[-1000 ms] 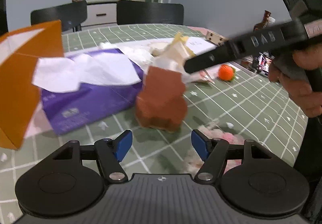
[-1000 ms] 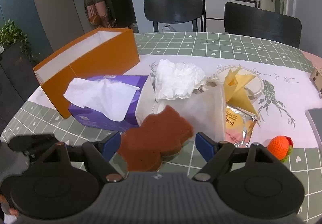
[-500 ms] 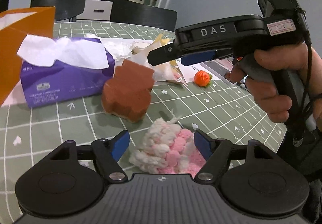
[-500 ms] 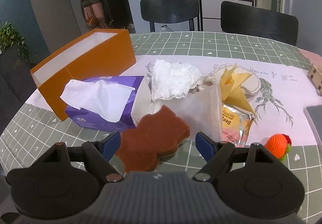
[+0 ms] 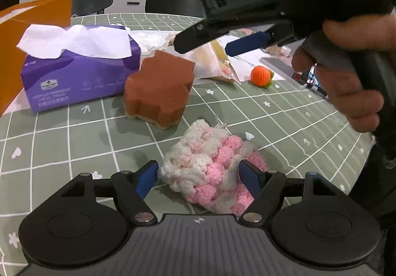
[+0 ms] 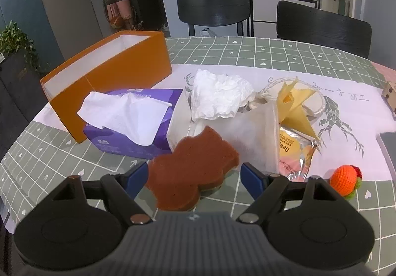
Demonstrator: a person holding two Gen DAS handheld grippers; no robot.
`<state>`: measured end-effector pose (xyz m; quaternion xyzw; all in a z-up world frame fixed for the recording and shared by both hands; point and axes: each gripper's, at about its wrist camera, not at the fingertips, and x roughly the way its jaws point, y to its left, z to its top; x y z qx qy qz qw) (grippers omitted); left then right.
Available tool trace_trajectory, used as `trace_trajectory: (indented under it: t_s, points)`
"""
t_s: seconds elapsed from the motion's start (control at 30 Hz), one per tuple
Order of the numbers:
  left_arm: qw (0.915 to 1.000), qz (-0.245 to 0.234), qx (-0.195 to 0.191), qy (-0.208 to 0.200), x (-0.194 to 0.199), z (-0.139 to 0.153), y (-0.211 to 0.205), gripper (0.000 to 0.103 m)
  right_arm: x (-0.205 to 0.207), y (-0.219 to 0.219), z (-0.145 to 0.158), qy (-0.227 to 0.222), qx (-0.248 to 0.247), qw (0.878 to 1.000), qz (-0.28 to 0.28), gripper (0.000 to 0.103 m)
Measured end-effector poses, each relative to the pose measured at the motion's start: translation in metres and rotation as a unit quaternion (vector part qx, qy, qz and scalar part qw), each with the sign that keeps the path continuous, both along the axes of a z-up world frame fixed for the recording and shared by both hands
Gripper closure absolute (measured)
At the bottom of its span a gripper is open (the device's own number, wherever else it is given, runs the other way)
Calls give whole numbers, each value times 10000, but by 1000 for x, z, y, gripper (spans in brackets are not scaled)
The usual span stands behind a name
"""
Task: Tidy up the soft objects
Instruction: 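Move the left tool over the pink crochet piece while the right tool hovers over the brown sponge, then grasp the crumpled white paper with the right tool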
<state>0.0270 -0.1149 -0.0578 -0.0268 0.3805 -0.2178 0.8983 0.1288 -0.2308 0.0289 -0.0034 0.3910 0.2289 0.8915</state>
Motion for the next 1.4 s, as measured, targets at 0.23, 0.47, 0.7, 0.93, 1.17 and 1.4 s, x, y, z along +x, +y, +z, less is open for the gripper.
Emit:
trace_trajectory:
  t_s: [0.23,0.47,0.7,0.93,1.17,1.4]
  points:
    - [9998,-133,111,-50,0,0,-6,42,1,1,-1,13,-34,10000,11,22]
    - [9992,-99,335,-191,-3,7,23,51,1,1,-3,19,-67,10000,19,22]
    - [9979,322,531,-198,14,12,72,51,6,5,-5,36,-155,9999,7,22]
    - [9966,447,668,-188,38,11,95,51,27,18,2,-52,-296,9995,53,22]
    - [9978,286,587,-134,45,7,106,49,75,31,4,-2,-342,9994,-73,22]
    - [9983,252,510,-107,44,6,109,48,141,50,-12,283,-396,9984,-300,18]
